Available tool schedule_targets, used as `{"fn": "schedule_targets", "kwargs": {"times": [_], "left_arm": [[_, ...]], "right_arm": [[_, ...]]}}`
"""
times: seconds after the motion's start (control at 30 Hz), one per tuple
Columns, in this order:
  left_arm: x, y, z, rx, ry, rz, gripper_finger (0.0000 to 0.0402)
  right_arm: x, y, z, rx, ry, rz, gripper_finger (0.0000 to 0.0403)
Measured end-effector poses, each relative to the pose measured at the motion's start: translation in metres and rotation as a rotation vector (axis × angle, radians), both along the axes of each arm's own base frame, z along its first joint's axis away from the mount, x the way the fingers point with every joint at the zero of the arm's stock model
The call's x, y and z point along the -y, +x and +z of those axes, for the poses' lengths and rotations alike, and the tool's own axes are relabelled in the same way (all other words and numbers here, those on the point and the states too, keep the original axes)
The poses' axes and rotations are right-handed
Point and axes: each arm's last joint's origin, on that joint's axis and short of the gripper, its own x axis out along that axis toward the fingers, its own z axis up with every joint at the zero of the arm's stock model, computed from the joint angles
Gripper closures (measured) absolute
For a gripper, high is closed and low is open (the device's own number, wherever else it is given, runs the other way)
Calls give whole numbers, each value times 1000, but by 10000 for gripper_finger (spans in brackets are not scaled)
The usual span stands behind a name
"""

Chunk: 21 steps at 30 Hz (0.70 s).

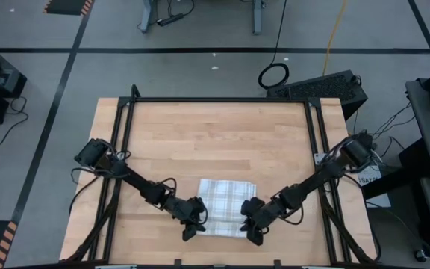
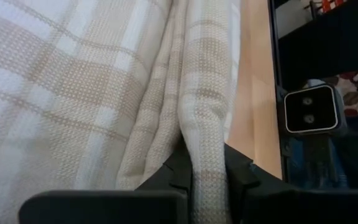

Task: Roll towel
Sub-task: Roll the white towel

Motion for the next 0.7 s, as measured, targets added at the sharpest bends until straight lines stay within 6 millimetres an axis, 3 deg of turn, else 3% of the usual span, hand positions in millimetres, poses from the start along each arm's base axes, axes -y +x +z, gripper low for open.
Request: {"fn": "schedule_targets", "kwargs": {"times": [0.23, 0.53, 0.7], "left_arm": [[-1, 1, 1, 35, 17, -21, 347], [-3, 1, 4, 37, 9, -93, 216], [-16, -9, 27, -14, 50, -134, 169]], "right_arm": [[1, 2, -7, -19, 11, -16, 388], [1, 1, -8, -24, -9, -32, 387], [2, 1, -8, -29, -8, -39, 387]]}}
